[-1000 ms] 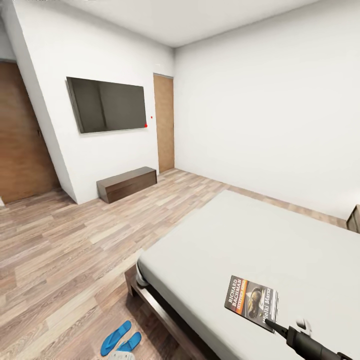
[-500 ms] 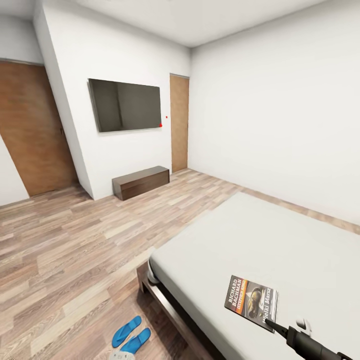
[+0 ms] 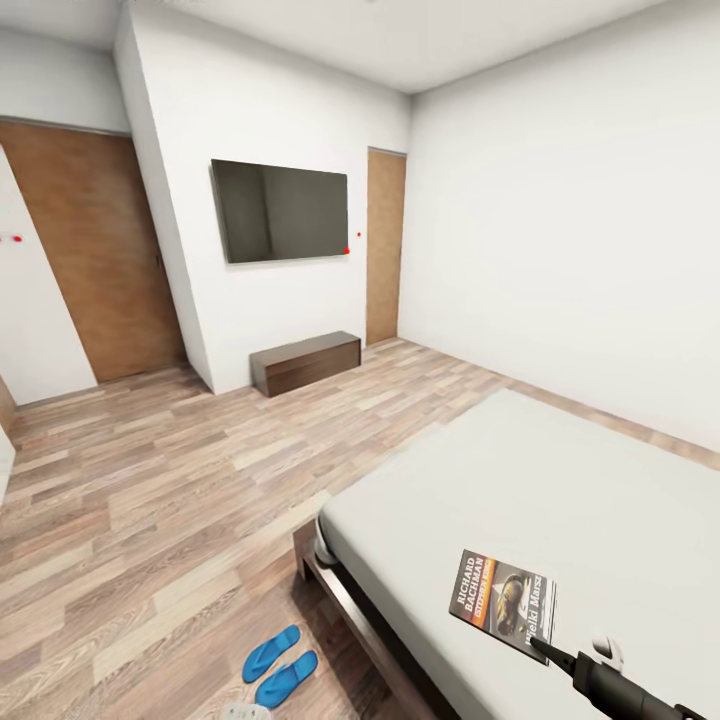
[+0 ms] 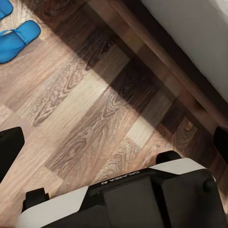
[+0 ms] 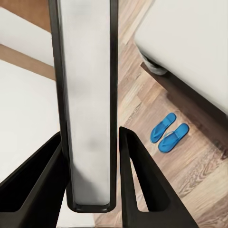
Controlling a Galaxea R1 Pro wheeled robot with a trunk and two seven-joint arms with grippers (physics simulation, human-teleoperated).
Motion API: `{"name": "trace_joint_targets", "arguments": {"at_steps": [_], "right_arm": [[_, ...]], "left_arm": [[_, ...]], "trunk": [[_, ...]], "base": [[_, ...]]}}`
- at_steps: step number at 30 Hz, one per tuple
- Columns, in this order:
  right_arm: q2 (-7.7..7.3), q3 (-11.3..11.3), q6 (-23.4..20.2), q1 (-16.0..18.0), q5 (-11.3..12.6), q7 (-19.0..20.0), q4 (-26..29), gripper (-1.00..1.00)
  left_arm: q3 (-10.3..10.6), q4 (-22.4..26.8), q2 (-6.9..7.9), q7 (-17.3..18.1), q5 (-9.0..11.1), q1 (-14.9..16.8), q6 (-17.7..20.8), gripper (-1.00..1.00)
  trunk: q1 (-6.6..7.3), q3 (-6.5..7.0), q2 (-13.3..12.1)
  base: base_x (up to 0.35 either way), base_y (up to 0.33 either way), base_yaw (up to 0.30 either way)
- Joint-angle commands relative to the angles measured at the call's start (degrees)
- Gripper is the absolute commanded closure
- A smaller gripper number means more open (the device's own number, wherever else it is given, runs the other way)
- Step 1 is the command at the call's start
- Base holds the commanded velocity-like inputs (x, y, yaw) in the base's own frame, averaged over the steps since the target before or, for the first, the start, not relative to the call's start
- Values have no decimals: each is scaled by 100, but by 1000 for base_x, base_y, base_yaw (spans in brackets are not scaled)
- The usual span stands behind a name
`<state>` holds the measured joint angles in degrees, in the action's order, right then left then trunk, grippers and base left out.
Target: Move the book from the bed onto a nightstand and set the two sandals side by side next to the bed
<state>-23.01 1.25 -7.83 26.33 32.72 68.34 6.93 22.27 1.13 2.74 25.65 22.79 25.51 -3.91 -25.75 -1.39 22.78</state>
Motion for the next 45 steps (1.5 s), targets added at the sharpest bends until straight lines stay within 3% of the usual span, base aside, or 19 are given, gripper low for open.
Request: {"name": "trace_joint_targets", "arguments": {"at_steps": [1,45], "right_arm": [[-1,17,-64,4,15,22,1,100],[-1,17,-69,4,15,13,1,100]], "left_arm": [[49,-8,0,17,40,7,-24,-100],[59,-8,-19,19,33,7,-31,-100]], "trunk": [[-4,-14,13],[-4,-14,13]], "base": [[0,0,193],[0,0,206]]}}
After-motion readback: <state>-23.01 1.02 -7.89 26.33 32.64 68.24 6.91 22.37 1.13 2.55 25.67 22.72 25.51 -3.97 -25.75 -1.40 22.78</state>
